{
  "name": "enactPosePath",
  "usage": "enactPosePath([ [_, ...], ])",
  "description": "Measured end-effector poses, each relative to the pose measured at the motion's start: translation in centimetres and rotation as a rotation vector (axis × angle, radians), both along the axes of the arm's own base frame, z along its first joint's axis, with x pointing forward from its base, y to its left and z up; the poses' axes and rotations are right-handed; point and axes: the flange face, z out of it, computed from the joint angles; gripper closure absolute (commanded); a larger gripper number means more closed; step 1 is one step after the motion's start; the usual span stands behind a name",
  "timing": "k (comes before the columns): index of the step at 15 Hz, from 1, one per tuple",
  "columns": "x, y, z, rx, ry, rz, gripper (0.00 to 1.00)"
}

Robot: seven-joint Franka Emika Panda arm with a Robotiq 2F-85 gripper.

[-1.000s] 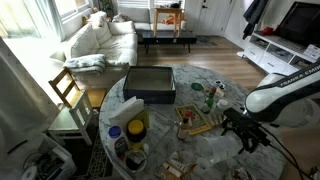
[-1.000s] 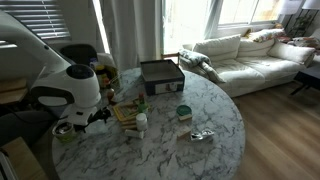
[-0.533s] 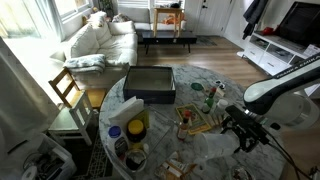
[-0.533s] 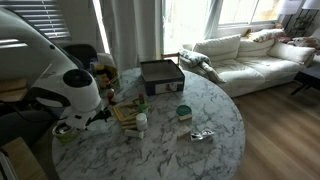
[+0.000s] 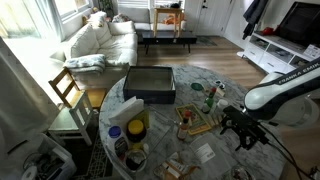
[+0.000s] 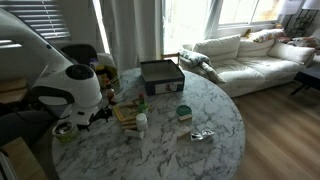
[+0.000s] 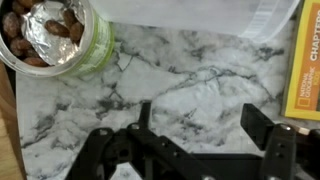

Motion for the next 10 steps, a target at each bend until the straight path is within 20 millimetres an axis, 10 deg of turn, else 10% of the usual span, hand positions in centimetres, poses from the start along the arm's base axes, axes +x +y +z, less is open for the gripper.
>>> enactPosePath([
  [2, 0.5, 0.9, 0.2, -0.066, 0.019, 0.059, 0.33],
  [3, 0.7, 1.2, 0.3, -0.096, 0.029, 0.086, 0.02],
  [10, 4.0, 2.0, 6.5, -0.281, -0.010, 0.328, 0.00],
])
